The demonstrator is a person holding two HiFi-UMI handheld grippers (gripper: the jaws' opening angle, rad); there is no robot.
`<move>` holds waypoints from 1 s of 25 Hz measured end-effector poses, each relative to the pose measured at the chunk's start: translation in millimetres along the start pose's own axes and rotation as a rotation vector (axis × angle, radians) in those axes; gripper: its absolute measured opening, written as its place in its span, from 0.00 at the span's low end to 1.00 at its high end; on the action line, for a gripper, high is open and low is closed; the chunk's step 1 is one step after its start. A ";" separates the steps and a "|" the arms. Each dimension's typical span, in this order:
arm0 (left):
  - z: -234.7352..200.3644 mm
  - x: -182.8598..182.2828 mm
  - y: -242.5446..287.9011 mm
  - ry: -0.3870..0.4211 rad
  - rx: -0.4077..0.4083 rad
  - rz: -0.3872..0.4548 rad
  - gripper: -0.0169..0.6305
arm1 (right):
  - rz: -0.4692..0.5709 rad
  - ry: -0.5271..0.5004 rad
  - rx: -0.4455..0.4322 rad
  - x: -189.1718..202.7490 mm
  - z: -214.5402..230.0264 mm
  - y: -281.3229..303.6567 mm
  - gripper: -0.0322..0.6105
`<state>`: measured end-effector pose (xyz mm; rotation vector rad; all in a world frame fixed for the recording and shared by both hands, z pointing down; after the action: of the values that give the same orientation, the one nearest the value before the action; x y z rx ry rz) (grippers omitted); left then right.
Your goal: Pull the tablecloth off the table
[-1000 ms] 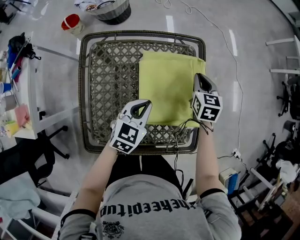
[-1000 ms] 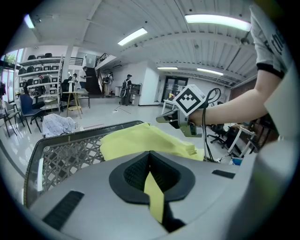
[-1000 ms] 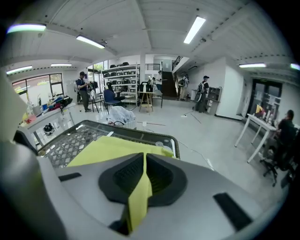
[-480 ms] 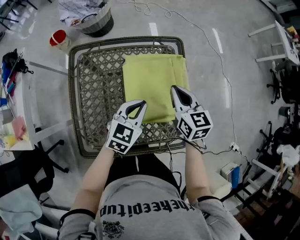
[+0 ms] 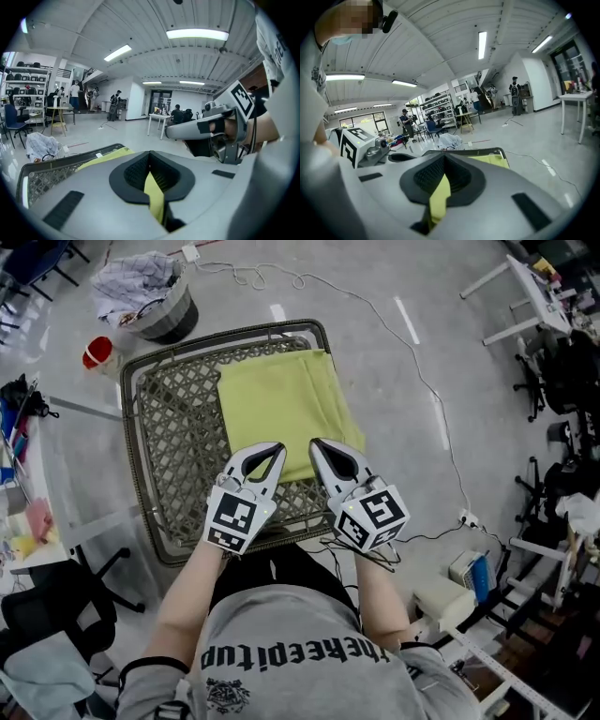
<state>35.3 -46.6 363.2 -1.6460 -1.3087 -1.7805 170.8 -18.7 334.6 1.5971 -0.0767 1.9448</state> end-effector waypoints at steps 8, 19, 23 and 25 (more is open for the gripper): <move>26.0 -33.5 -13.6 0.029 0.023 0.081 0.05 | 0.061 -0.053 0.001 -15.3 -22.3 -37.2 0.07; 47.7 -68.9 -33.3 0.060 0.027 0.176 0.05 | 0.122 -0.129 -0.021 -33.5 -45.4 -58.1 0.07; 50.1 -73.2 -40.2 0.059 0.014 0.197 0.05 | 0.140 -0.138 -0.023 -38.0 -49.0 -63.1 0.07; 51.3 -74.7 -43.2 0.066 0.012 0.205 0.05 | 0.142 -0.150 -0.020 -39.6 -50.4 -65.2 0.07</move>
<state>47.9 -6.2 272.2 -1.6362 -1.0773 -1.6871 161.9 38.5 263.8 1.7650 -0.2770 1.9191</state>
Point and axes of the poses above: the fingertips, and each gripper's own axes: y forward along the fingers, z to its right, x out of its underside, the point moved 7 cm from there along -y, backward along the fingers, and after that the axes turned 1 degree about -x, right-handed, at the moved point
